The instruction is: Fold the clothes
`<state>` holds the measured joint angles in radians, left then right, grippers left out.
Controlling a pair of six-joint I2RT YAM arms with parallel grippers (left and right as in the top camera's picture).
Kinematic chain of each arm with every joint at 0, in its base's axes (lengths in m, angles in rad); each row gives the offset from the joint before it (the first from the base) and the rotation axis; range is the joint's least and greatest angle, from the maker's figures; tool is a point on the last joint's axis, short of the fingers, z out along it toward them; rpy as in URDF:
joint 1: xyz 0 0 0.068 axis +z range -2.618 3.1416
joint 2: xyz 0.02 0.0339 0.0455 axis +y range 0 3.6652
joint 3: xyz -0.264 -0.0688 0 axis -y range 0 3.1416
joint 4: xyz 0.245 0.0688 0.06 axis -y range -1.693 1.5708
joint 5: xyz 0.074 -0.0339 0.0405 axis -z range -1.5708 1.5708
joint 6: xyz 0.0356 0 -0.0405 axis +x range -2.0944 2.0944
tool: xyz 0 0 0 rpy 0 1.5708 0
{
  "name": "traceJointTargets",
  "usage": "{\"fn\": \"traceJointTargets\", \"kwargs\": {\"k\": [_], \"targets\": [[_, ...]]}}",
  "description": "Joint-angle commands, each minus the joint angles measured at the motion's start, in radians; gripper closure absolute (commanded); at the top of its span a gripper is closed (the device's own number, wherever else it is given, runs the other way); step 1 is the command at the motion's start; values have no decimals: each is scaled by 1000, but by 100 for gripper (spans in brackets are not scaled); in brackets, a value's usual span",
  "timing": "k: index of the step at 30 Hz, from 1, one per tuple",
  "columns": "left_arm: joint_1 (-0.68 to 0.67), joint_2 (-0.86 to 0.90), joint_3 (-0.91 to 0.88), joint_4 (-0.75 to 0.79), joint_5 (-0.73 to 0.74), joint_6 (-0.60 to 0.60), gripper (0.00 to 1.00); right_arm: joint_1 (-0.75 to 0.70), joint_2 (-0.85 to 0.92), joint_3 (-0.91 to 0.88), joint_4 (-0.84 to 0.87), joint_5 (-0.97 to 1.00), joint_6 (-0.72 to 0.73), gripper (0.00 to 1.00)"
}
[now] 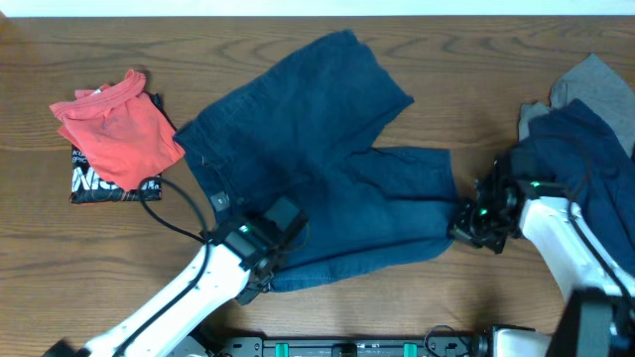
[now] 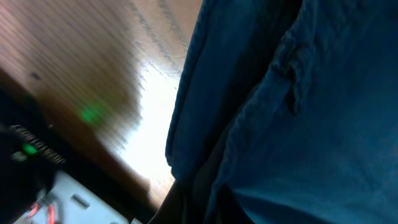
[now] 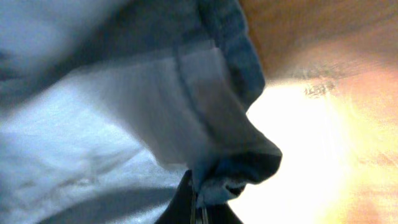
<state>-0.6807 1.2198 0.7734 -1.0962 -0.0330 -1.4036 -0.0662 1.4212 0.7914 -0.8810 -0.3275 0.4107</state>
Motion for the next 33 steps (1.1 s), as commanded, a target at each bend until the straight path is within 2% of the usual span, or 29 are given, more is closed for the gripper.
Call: {"fn": "traceJointTargets", "kwargs": {"k": [1,6,10,16,19,22,26,33], "targets": [[-6,-106,61,-68,-27,51,94,-3,-122,149,-82,56,-55,99],[-85,-306,85,-78,-21,49,94,-2,-270,316,-227,111,-104,99],[-104,-437,85,-47,-105,50,94,8,-316,381,-232,114,-134,99],[-103,-492,85,11,-422,50,94,57,-278,396,-41,121,-173,99],[-91,-456,85,77,-485,50,94,100,-212,400,88,117,-173,99],[-26,-386,85,142,-502,80,94,151,-126,408,204,117,-173,99],[120,-276,85,267,-476,242,94,195,-1,446,324,117,-174,99],[464,-66,85,515,-279,454,94,241,191,499,531,117,-191,99]]}}
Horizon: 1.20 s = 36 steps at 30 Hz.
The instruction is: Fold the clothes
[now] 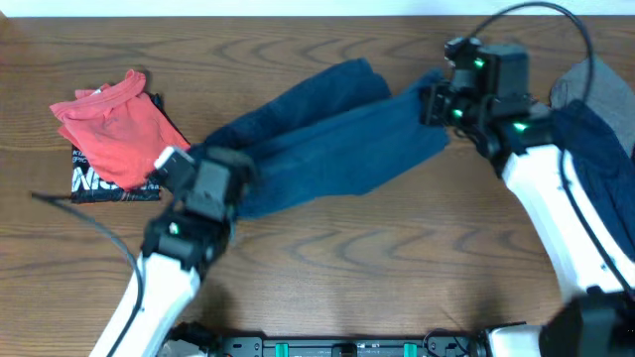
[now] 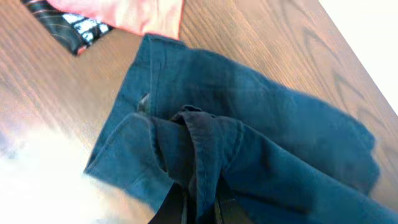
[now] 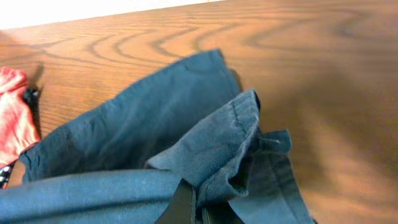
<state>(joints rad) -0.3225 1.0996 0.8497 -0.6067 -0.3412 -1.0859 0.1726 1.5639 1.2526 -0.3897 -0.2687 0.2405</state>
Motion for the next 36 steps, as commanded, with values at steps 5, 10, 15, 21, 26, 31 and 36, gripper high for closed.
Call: {"fn": "traceJointTargets", "kwargs": {"k": [5,10,15,21,26,31,36], "targets": [[257,237,9,253,163,236,94,36,185,37,201,58,-17,99],[295,419,9,507,207,282,93,74,323,37,397,58,33,92],[316,485,9,642,209,282,17,87,401,37,520,59,36,1],[383,461,11,580,359,290,10,48,396,37,354,58,35,1],[386,460,11,361,420,289,10,39,411,35,150,51,-27,4],[385,465,-5,272,419,289,10,57,463,34,71,56,-70,23],[385,467,-9,282,393,290,10,58,521,34,8,59,-70,55]]}}
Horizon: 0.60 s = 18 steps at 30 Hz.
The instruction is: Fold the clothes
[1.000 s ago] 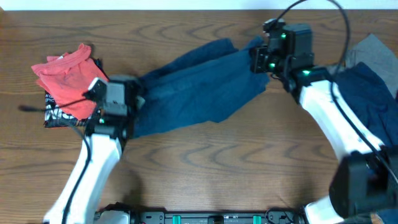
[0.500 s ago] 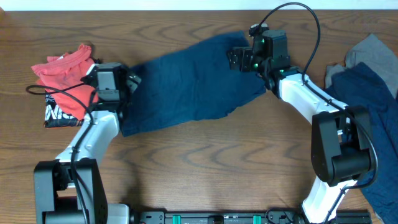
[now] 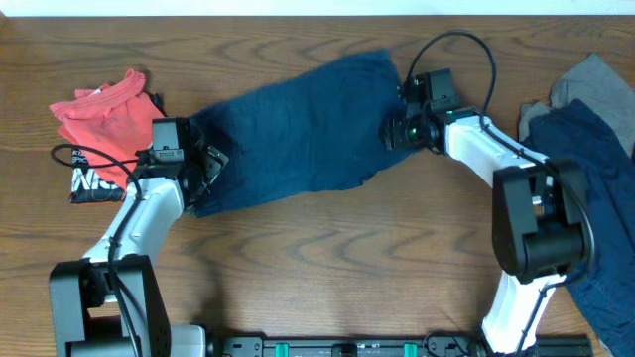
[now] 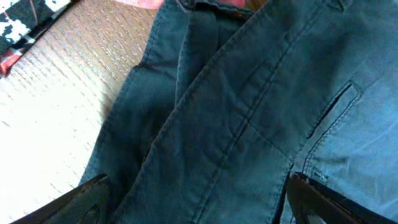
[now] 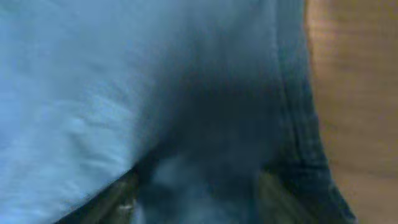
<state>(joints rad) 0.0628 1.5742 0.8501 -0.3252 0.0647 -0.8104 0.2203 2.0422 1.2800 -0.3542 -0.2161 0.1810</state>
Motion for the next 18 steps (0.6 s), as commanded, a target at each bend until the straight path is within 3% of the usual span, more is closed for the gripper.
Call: {"fn": "traceJointTargets", "kwargs": {"k": [1,3,6,7,12,15,18], "targets": [[-1,-6,-10,-1,-11,14,11,8,56,6,-45,15,-10,62],[-6,-6,-13,-16,-8,14,17,5,69,6,-76,52,6,69],[-27,-6,-19,-53,18,14,27,-1,69,6,-166,168,71,91],[-36,-6,-21,-68,34,14,30,-6,61,6,-213,216,105,94],[-103,-6,-21,-162,192,122,43,-53,33,6,-455,410,257,99],[-144,-6,-21,-232,262,199,52,-84,11,6,-549,453,261,99],[-179,-10,-21,-313,264,251,53,-103,-17,6,-607,475,261,99]]}}
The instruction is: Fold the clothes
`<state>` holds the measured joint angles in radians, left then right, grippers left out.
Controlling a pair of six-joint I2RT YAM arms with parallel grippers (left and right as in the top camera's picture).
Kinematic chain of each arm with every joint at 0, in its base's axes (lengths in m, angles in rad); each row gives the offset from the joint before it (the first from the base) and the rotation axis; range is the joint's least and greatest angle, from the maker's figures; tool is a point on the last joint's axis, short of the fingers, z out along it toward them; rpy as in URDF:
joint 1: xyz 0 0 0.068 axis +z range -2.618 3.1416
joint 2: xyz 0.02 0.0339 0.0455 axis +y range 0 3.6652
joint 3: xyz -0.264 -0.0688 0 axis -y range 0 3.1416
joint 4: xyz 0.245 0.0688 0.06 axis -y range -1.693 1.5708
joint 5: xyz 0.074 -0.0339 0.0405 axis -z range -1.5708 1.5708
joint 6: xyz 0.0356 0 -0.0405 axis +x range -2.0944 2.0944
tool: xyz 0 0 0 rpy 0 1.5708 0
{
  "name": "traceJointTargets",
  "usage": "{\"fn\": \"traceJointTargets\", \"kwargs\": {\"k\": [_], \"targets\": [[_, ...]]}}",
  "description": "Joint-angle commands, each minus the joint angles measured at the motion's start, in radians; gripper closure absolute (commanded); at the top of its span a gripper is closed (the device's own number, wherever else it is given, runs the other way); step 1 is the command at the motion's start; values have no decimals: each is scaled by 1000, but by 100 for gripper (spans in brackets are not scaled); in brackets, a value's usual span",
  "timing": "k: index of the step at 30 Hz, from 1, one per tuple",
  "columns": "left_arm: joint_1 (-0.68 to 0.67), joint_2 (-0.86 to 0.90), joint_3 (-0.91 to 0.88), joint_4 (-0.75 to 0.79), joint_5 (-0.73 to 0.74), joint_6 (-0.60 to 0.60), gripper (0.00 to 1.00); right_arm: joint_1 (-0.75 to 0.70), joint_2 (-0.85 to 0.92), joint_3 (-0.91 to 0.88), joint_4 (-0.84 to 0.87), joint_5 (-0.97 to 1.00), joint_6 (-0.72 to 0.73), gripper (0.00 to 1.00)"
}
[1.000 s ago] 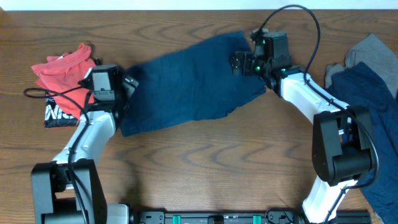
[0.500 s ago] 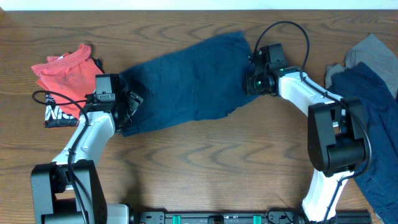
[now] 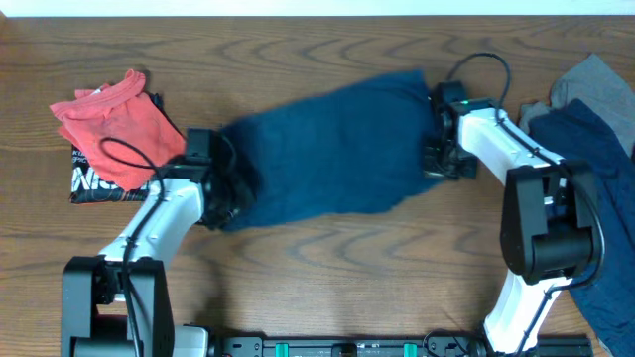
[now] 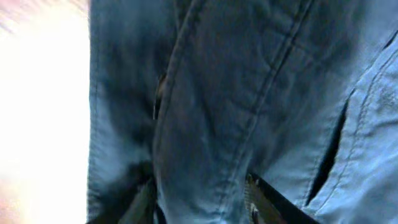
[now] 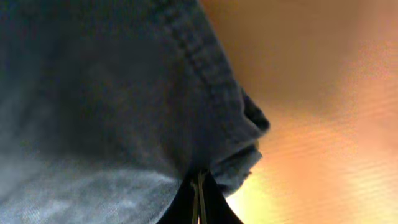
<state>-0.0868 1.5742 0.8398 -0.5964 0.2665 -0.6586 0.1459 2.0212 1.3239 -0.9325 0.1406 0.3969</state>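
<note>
The dark blue shorts (image 3: 327, 149) lie folded in half lengthwise across the middle of the table, running left to right. My left gripper (image 3: 213, 188) is at their left, waistband end. In the left wrist view it (image 4: 200, 199) stands open, with the seamed fabric (image 4: 249, 93) bulging between its fingers. My right gripper (image 3: 444, 159) is at the shorts' right end. The right wrist view shows it (image 5: 199, 186) shut on the hemmed edge of the fabric (image 5: 93, 93), low over the wood.
A red garment (image 3: 114, 129) lies at the far left on top of a black-and-white printed item (image 3: 94, 183). A heap of blue and grey clothes (image 3: 585, 119) sits at the right edge. Bare wooden table (image 3: 327, 278) runs along the front.
The shorts now lie further right. My right gripper, open on their upper right part before, is now shut on the right end. My left gripper has shifted right and its fingers stand closer together.
First the shorts lay spread flat, with both grippers shut on their near edge. Then both held that edge over the far half, doubling the shorts. Then both were open on the folded shorts. Now the right is shut on the right end.
</note>
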Motion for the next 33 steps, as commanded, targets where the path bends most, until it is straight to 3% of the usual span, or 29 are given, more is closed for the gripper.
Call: {"fn": "traceJointTargets", "kwargs": {"k": [1,3,5,8,9,10,11,12,16,26,30,31,32,33], "targets": [[-37,-14,-11,-61,62,115,53,-35,-12,-37,-45,119,45,99],[-42,-32,-10,-84,61,147,53,-45,-39,-37,-60,118,60,99],[-37,-64,0,-70,44,154,45,-55,-79,-37,-65,109,59,98],[-29,-115,22,27,-3,171,17,-57,-151,-37,-64,88,48,94],[-29,-131,23,96,-11,188,12,-57,-176,-37,-63,85,38,88],[-29,-138,23,151,-27,196,9,-56,-206,-37,-61,82,29,71],[-30,-139,23,213,-60,198,8,-55,-230,-37,-59,79,24,58],[-30,-132,23,268,-97,198,8,-53,-261,-37,-58,79,23,53],[-29,-58,23,406,-202,198,8,-53,-344,-37,-60,63,-13,53],[-30,182,23,632,-187,180,9,-53,-393,-37,-72,31,-13,53],[-30,197,23,669,-90,175,26,-53,-393,-37,-40,31,-13,59],[-30,195,23,679,-63,175,42,-53,-392,-37,-26,31,-13,61],[-29,191,23,692,-26,175,65,-53,-392,-37,-4,31,-13,63],[-29,187,23,696,-8,175,78,-53,-391,-37,12,30,-13,65]]}}
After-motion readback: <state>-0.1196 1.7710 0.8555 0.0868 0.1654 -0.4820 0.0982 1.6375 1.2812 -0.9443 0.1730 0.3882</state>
